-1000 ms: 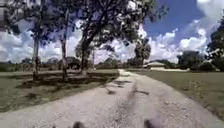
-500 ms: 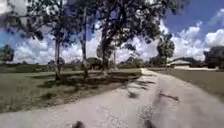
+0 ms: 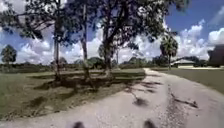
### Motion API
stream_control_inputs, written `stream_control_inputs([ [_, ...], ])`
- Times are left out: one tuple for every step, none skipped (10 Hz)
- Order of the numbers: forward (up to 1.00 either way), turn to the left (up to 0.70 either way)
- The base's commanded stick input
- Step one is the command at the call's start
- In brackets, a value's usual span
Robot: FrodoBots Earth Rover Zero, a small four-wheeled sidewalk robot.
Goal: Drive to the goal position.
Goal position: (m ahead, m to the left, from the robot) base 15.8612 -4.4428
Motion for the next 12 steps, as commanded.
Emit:
stream_control_inputs([
  [0.7,-0.35],
  [0.7,-0.23],
  [0.7,-0.04],
  [0.7,0.0],
  [0.7,0.0],
  [0.7,0.0],
  [0.7,0.0],
  [0.7,0.0],
  [0.7,0.0],
  [0.7,0.0],
  [0.7,0.0],
  [0.7,0.0],
])
